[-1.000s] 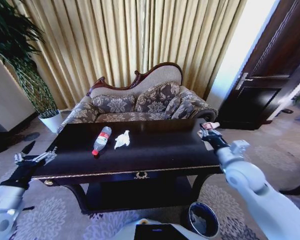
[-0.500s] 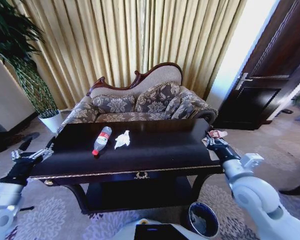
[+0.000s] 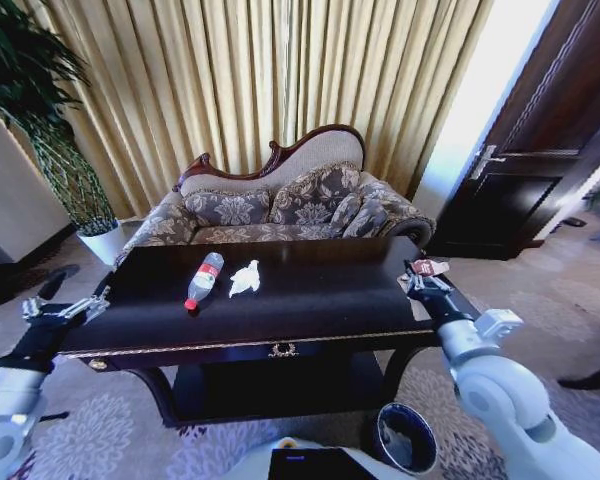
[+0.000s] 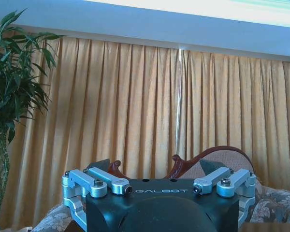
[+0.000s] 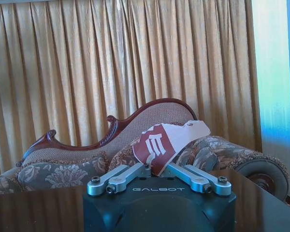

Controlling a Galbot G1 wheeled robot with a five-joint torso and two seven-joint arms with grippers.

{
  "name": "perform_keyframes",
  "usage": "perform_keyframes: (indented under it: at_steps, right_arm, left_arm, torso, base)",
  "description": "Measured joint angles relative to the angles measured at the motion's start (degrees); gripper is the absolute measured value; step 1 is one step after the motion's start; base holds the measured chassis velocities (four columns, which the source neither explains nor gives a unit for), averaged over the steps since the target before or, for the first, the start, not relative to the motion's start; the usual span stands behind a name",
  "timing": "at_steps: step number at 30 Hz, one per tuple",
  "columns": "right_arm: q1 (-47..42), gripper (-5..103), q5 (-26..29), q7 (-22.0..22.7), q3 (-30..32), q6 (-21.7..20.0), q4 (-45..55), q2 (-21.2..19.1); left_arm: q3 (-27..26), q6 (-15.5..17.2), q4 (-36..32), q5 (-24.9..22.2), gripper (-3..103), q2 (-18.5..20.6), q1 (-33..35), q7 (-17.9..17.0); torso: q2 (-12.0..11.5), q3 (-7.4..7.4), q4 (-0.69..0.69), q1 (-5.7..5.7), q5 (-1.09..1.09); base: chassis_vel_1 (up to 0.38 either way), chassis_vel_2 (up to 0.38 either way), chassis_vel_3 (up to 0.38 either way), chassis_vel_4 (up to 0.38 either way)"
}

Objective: Move to the front of the table and place the trash on the table into the trash bin.

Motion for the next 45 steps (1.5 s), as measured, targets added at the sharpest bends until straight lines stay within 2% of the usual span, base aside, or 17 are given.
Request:
perform_keyframes:
  at_steps: [14, 19, 21, 24, 32, 40, 45]
  right_arm:
    - [2.7, 2, -1.6, -0.1, -3.2, 0.1, -2.1, -0.4]
    - [2.4, 2, -1.6, -0.3, -3.1, 0.5, -2.7, -1.0]
    - [0.2, 2, -1.6, -3.1, -0.7, 1.1, -3.9, -1.7]
    - [-0.6, 2, -2.0, -4.4, 0.1, 1.4, -5.6, -1.8]
    - [-0.9, 2, -10.2, -5.4, -2.8, 0.1, -17.5, -0.8]
    - [-5.6, 2, -12.6, -6.8, -3.0, -0.4, -25.5, 0.6]
    - [-4.6, 2, -20.5, -7.3, -5.5, 0.4, -32.8, 2.2]
  left_arm:
    - [0.3, 0.2, 2.0, 0.1, 100, 0.8, -0.7, 0.0]
    - [0.1, 0.3, 0.8, 0.3, 100, -0.4, -0.1, -0.1]
    - [0.1, 1.1, -1.5, 1.4, 100, -2.0, 0.7, -0.5]
    - [0.1, 1.3, -2.9, 1.8, 100, -2.6, 1.2, -1.0]
    - [0.0, 1.3, -1.4, 1.3, 100, -1.5, 1.1, -1.2]
    - [0.1, 1.3, -0.7, 0.1, 100, -1.7, 0.7, -0.3]
    - [0.7, 1.3, 0.5, 0.0, 100, -1.9, -0.7, -0.2]
  torso:
    - [0.0, -0.01, 0.01, -0.01, -0.01]
    - [0.0, -0.01, 0.0, -0.02, 0.0]
    - [0.0, -0.02, 0.01, -0.03, 0.0]
    - [0.0, -0.01, -0.01, -0.02, 0.01]
    - [0.0, 0.0, 0.01, 0.02, 0.0]
    - [0.0, 0.0, -0.02, 0.0, 0.0]
    - [0.0, -0.01, 0.0, 0.0, -0.03]
  base:
    - [0.13, -0.137, -0.134, 0.131]
    - [0.119, -0.1, -0.139, 0.104]
    - [0.0, 0.0, 0.0, 0.0]
    - [0.0, 0.0, 0.0, 0.0]
    - [0.0, 0.0, 0.0, 0.0]
    - [0.0, 0.0, 0.0, 0.0]
    - [0.0, 0.0, 0.0, 0.0]
